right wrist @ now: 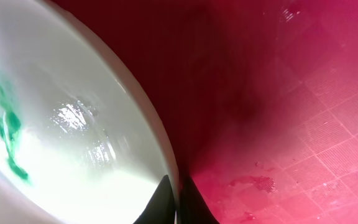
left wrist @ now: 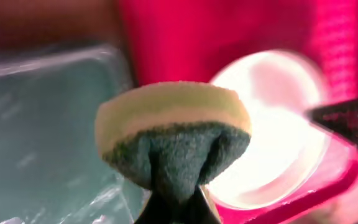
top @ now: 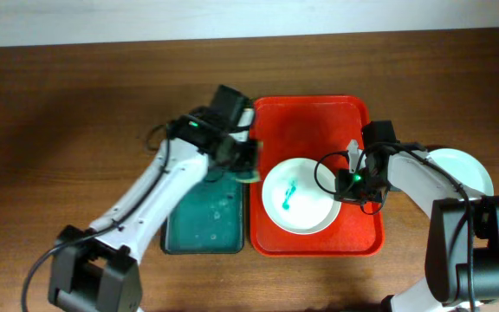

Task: Clean dirty plates on tray and stack at the side
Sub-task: 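Scrub the white plate with the sponge in the left gripper, then return the sponge to the water tray with the left gripper, then lift the white plate with the right gripper and tilt it over the water tray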

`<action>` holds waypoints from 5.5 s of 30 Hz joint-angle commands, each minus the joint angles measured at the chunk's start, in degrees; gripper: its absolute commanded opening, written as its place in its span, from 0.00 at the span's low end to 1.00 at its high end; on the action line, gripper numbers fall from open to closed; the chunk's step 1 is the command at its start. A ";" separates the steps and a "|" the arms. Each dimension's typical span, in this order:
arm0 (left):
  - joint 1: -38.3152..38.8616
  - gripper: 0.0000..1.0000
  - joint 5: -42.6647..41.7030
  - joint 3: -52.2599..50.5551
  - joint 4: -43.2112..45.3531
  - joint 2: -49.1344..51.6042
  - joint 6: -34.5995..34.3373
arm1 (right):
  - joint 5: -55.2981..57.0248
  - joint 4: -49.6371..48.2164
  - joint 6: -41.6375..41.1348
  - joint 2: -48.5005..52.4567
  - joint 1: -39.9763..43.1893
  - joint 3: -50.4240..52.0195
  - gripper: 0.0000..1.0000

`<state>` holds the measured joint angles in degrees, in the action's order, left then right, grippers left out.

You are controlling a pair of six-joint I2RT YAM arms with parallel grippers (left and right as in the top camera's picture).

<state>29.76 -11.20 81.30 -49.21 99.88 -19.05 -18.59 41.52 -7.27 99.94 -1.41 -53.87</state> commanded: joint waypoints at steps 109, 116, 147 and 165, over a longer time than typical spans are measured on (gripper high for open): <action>15.41 0.00 -5.92 11.41 10.51 29.09 -5.70 | 2.69 1.70 0.02 2.27 0.20 0.44 0.04; 8.76 0.00 1.03 14.97 -3.17 21.84 -3.02 | 2.69 1.77 0.00 2.27 0.20 0.44 0.04; -3.91 0.60 15.06 -0.57 -11.52 -3.37 -5.07 | 2.75 11.37 -0.02 -2.40 0.20 -4.42 0.04; -26.18 1.00 15.10 5.05 -23.82 -28.11 -5.09 | 18.84 9.20 -15.78 -5.46 -34.97 -25.57 0.04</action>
<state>4.03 3.68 85.36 -72.03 72.53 -24.05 -8.32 52.99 -19.03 94.28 -30.70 -78.54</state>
